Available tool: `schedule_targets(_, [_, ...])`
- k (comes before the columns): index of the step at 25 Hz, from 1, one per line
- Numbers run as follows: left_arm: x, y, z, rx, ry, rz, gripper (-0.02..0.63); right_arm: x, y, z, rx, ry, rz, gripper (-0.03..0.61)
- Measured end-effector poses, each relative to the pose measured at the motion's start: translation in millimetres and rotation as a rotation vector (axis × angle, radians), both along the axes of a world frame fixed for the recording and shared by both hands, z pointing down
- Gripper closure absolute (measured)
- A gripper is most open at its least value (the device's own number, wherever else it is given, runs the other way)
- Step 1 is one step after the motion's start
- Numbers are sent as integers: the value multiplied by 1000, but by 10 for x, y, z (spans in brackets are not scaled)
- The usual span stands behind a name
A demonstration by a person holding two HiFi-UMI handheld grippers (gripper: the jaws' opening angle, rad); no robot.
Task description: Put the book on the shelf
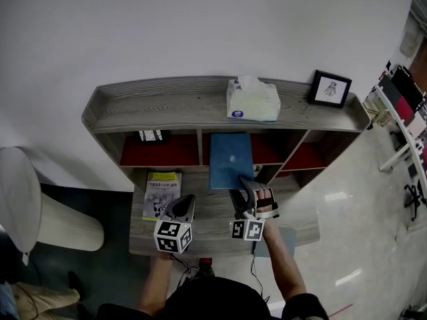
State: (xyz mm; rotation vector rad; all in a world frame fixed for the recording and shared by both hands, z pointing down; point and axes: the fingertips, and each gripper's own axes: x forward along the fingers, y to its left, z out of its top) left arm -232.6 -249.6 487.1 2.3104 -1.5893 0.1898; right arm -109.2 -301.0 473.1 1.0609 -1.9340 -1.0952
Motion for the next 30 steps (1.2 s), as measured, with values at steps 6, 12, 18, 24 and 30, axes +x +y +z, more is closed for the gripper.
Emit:
schedule_targets(6, [-15,52,-13,2,-2,-3,606,49,54,24,-7,12,8,311])
schedule_targets(12, [22,132,-40,6,-7,-3,606,77,175,-15,-51,-76,11,311])
schedule_targets(18, [75,258,-53,8,-14,-6,606,261,341,-185,-159,-326,52,311])
schedule_targets(24, [265,384,-85,15,-18,12,606,499,524,-196,-284,-556,65,329])
schedule_targets(30, [557,557,-110,20,-23,41,606,692,755,-266,-410,-806,51,369])
